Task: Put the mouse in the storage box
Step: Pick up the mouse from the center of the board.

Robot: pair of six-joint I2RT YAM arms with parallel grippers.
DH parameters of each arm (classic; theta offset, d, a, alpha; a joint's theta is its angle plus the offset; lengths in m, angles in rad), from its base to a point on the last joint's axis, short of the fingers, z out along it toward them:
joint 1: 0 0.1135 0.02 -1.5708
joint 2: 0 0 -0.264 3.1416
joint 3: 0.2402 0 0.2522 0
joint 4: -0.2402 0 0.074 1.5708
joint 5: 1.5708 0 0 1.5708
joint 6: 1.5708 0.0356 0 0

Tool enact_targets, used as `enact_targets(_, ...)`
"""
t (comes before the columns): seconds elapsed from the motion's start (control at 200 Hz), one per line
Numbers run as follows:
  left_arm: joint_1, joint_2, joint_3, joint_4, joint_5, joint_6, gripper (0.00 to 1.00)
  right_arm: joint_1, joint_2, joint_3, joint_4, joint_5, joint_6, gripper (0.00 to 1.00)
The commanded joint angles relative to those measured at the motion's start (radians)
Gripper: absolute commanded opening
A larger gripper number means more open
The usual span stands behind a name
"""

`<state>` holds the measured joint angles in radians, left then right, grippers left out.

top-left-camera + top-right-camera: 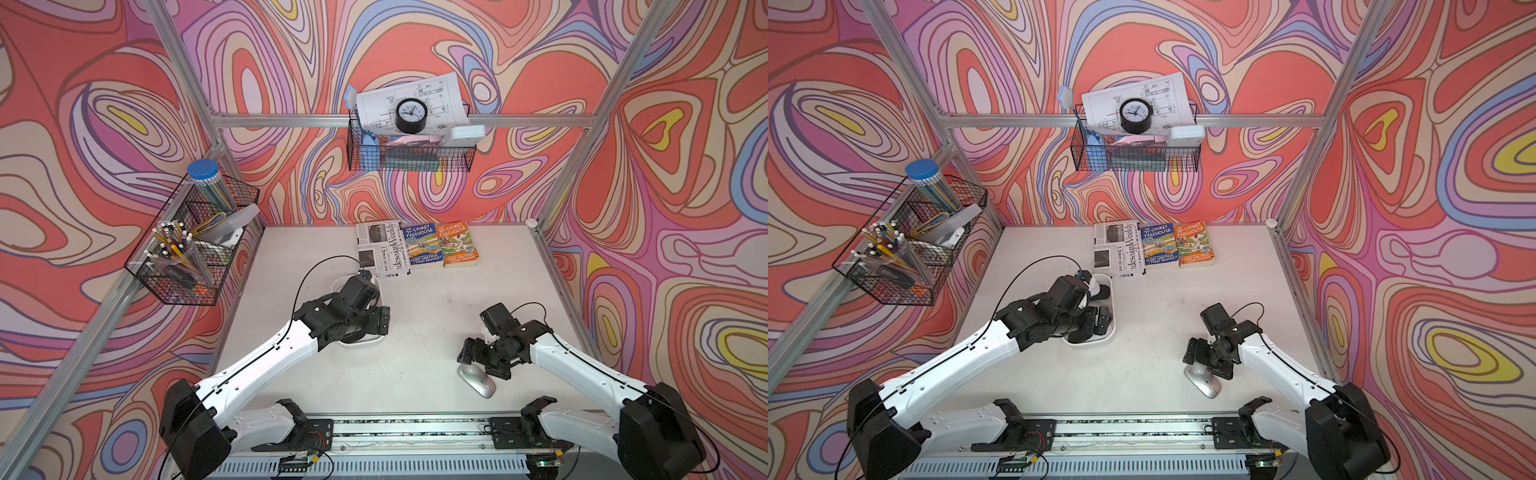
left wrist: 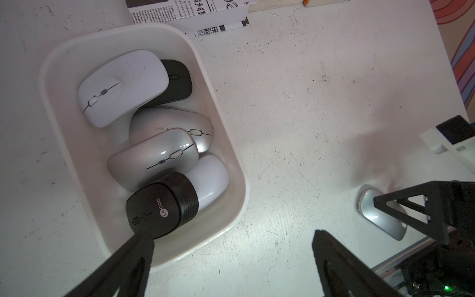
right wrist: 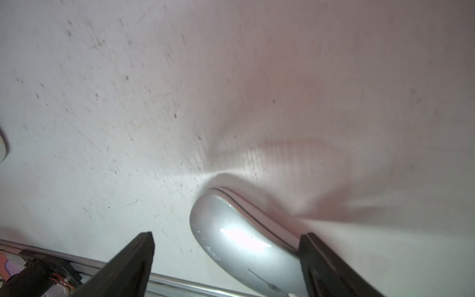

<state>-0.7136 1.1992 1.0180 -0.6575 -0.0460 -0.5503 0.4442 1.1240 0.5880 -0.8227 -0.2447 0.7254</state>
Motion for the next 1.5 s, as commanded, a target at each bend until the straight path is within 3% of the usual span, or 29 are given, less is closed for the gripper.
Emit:
enact_targets(0.0, 0.003, 0.007, -0.014, 0.018, 0.009, -0.002, 0.95, 0.092, -0.027, -0.035, -0.014, 0.033, 0.047, 0.9)
enact_targets(0.376, 0.003, 0.015, -0.019, 0.012, 0.011, -0.007, 0.95, 0.409, 0.063, 0.004, -0.045, 0.281, 0.133, 0.89)
enact_targets(0.541, 0.003, 0.019, -0.019, 0.018, 0.011, -0.011, 0.95, 0.541, 0.153, 0.041, -0.066, 0.378, 0.205, 0.81)
enact_targets(0.756, 0.003, 0.028, -0.022, 0.022, 0.015, -0.016, 0.95, 0.567, 0.184, 0.06, -0.062, 0.423, 0.219, 0.6)
enact_targets(0.926, 0.003, 0.022, -0.024, 0.024, 0.021, -0.022, 0.95, 0.567, 0.2, 0.08, -0.026, 0.444, 0.201, 0.55)
enact_targets(1.037, 0.003, 0.013, -0.027, 0.043, 0.05, -0.024, 0.95, 0.567, 0.173, 0.108, 0.026, 0.476, 0.117, 0.55)
enact_targets(1.137, 0.012, -0.002, -0.032, 0.08, 0.128, -0.029, 0.94, 0.567, 0.1, 0.119, 0.128, 0.513, -0.015, 0.53)
enact_targets(1.282, 0.084, -0.062, -0.095, 0.213, 0.356, -0.096, 0.87, 0.567, -0.059, 0.066, 0.409, 0.499, -0.218, 0.52)
enact_targets(1.377, 0.135, -0.092, -0.162, 0.371, 0.529, -0.194, 0.84, 0.567, -0.131, -0.012, 0.637, 0.417, -0.372, 0.51)
enact_targets(1.497, 0.138, -0.072, -0.191, 0.538, 0.699, -0.276, 0.83, 0.567, -0.125, -0.066, 0.822, 0.301, -0.501, 0.52)
